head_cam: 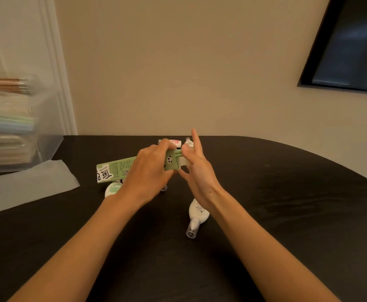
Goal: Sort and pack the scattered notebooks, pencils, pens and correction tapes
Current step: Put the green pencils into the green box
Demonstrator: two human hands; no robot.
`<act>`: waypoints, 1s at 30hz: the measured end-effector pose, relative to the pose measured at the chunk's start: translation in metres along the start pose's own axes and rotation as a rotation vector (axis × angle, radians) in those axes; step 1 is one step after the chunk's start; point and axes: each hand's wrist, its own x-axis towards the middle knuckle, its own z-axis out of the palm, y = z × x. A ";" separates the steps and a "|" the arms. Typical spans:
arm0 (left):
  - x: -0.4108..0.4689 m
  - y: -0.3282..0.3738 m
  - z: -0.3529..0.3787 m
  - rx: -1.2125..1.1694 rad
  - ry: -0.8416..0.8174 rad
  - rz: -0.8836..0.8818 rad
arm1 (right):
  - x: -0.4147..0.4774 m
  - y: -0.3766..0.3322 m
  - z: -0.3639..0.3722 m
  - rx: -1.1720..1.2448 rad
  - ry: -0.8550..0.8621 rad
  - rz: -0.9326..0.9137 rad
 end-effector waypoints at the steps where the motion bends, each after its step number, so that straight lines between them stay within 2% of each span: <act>1: 0.000 0.000 0.000 -0.012 0.002 0.001 | -0.001 0.000 0.000 0.028 -0.020 0.033; 5: 0.001 0.002 0.000 -0.069 0.025 0.013 | 0.001 0.004 -0.002 0.199 -0.083 0.084; 8: 0.003 0.006 0.000 -0.080 0.066 0.020 | 0.002 0.004 -0.009 0.371 -0.027 0.051; 13: 0.019 0.032 -0.022 -0.264 0.026 0.006 | 0.003 0.000 -0.019 0.458 0.019 0.118; 15: 0.030 0.036 -0.037 -0.374 -0.025 -0.016 | 0.005 -0.010 -0.018 0.325 -0.024 0.109; 19: 0.035 0.038 -0.062 -0.560 -0.163 -0.067 | 0.002 -0.028 -0.010 -0.023 -0.229 0.035; 22: 0.030 0.030 -0.075 -0.736 -0.249 -0.132 | -0.003 -0.031 -0.010 -0.063 -0.302 0.047; 25: 0.020 0.021 -0.081 -0.788 -0.339 -0.154 | -0.009 -0.031 -0.005 -0.120 -0.339 0.026; 30: 0.013 0.013 -0.080 -0.674 -0.073 -0.283 | -0.011 -0.034 0.012 -0.258 -0.218 -0.115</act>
